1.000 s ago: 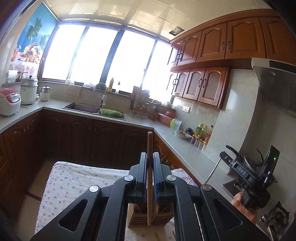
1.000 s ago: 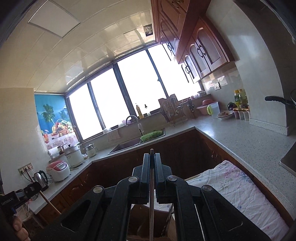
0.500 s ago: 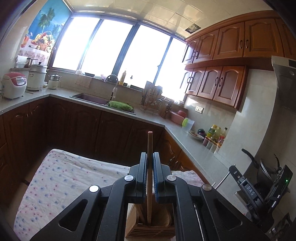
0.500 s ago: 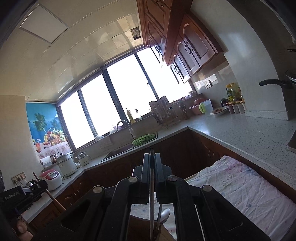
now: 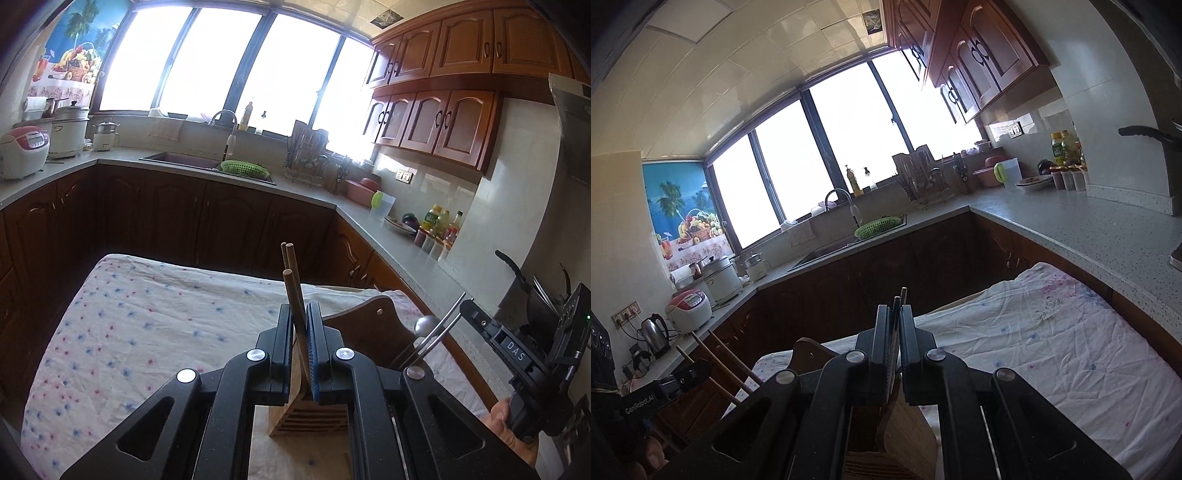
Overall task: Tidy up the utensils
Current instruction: 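Lower both chopsticks into the holder and open both grippers, then move both grippers back down toward the utensils left on the cloth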
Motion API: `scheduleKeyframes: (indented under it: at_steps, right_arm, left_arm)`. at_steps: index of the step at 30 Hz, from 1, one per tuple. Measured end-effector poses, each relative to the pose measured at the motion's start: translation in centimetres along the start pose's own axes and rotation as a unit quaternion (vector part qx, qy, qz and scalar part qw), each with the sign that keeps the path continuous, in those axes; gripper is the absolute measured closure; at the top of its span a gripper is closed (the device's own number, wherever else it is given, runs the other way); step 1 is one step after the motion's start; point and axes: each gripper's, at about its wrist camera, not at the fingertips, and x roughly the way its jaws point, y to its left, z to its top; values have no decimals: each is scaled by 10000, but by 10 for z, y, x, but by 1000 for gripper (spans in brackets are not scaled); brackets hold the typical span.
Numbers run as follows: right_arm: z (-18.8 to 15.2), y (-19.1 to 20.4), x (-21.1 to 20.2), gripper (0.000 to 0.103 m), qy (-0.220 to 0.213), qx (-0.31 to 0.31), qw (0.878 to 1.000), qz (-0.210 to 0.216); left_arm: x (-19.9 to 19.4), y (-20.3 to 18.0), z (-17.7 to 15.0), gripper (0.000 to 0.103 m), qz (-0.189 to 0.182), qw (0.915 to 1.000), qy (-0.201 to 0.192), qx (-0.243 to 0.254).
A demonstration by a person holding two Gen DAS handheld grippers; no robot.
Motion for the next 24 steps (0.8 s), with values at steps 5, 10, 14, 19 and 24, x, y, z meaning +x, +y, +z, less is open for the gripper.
scheduleKeyframes:
  at_steps: [5, 10, 14, 19, 24]
  right_arm:
    - [1, -1, 0, 98, 102, 10, 9999, 5]
    - [2, 0, 0, 93, 139, 45, 9999, -10]
    - [5, -4, -5, 76, 137, 151, 9998, -7]
    - [18, -8, -37, 17, -248, 314, 9990, 178]
    - [30, -2, -71, 3, -342, 147, 9986, 381]
  left_arm:
    - [0, -1, 7, 96, 6, 10000, 51, 22]
    - [1, 3, 5, 92, -20, 9996, 254, -102]
    - [-17, 3, 8, 65, -170, 9995, 192, -195]
    - [-56, 5, 2, 22, -160, 9997, -94, -160]
    - [-92, 9, -12, 10, -22, 9998, -201, -53]
